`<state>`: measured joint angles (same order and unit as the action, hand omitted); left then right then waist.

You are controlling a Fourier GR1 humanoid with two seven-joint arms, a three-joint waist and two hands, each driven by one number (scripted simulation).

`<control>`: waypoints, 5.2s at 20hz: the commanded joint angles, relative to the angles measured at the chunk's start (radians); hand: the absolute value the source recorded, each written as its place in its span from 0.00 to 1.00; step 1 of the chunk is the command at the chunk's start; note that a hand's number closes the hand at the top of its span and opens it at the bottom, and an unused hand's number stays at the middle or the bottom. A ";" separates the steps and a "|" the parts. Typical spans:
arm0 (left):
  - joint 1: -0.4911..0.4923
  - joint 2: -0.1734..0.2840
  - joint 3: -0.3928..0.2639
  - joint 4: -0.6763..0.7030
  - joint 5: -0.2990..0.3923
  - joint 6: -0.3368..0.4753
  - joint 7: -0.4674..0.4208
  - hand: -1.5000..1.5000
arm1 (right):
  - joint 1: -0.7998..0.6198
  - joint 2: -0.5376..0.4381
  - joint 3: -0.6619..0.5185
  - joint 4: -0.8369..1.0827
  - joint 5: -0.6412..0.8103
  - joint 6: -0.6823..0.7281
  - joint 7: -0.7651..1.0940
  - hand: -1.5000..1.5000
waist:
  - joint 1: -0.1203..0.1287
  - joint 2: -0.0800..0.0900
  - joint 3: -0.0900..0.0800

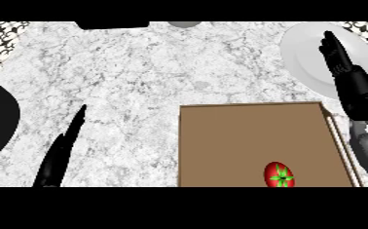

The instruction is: Pick the tomato from the tray and place it in the plate

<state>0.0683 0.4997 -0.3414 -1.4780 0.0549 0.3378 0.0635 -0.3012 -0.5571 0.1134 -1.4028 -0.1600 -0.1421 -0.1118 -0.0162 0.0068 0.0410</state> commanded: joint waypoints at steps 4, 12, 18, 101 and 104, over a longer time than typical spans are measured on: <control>-0.136 -0.022 0.067 -0.043 0.034 -0.007 0.009 0.50 | 0.010 0.271 0.035 -0.146 -0.049 -0.248 0.192 0.00 | -0.007 -0.016 -0.043; -0.217 -0.065 0.100 -0.045 0.109 -0.041 0.022 0.50 | 0.199 0.304 0.286 -0.158 0.341 -0.500 0.343 0.00 | -0.032 -0.016 -0.044; -0.275 -0.082 0.114 0.007 0.104 -0.077 0.019 0.50 | 0.379 0.282 0.512 -0.283 0.755 -0.641 0.502 0.00 | -0.006 -0.012 -0.044; -0.313 -0.235 0.277 0.046 -0.054 -0.248 0.035 0.50 | 0.304 -0.316 -0.579 0.063 0.575 0.203 -0.062 1.00 | 0.024 -0.002 -0.027; -0.318 -0.251 0.264 0.039 -0.058 -0.245 0.037 0.50 | 0.243 -0.366 -0.637 0.195 0.501 0.230 -0.247 1.00 | 0.042 0.002 -0.030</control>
<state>-0.2481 0.2596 -0.0625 -1.4321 0.0029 0.0935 0.0969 0.0065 -0.8682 -0.4385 -1.3426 0.4183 0.0943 -0.1477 0.0111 0.0066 0.0119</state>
